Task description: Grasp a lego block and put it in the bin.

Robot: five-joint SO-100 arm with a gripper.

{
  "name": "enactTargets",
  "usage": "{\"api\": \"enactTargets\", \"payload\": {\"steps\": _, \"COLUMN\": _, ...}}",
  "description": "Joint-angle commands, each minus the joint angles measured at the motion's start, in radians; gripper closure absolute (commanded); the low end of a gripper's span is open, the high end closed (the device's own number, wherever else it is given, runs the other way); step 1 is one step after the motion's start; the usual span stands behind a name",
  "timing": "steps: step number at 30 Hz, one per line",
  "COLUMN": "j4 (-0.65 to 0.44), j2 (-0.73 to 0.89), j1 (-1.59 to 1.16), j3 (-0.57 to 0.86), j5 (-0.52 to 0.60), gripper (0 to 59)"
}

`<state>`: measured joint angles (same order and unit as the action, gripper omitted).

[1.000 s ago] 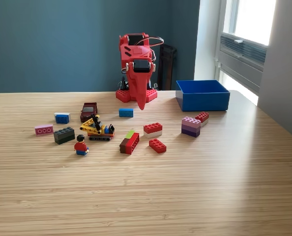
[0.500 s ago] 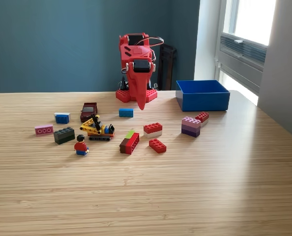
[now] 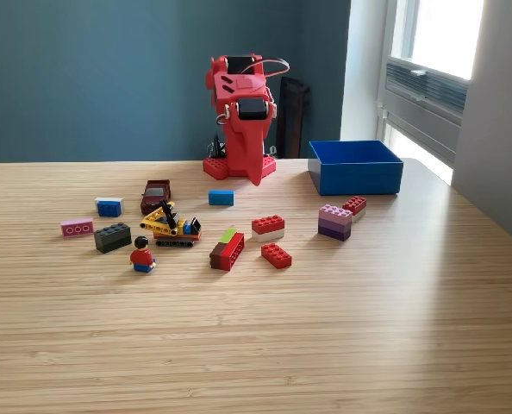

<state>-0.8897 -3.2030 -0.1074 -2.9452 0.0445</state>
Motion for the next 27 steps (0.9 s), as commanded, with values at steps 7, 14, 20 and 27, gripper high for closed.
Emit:
{"api": "enactTargets", "payload": {"steps": 7, "j4": -0.078, "j2": 0.541, "j1": 0.043, "j3": 0.423, "j5": 0.101, "gripper": 32.7}}
{"api": "enactTargets", "payload": {"steps": 14, "j4": -0.135, "j2": 0.831, "j1": 0.219, "j3": 0.683, "j5": 0.084, "gripper": 21.1}}
{"api": "enactTargets", "payload": {"steps": 20, "j4": -0.135, "j2": 1.025, "j1": 0.356, "j3": 0.847, "j5": 0.089, "gripper": 18.3}}
{"api": "enactTargets", "payload": {"steps": 27, "j4": -0.187, "j2": 1.235, "j1": 0.410, "j3": 0.968, "j5": 0.087, "gripper": 18.9}}
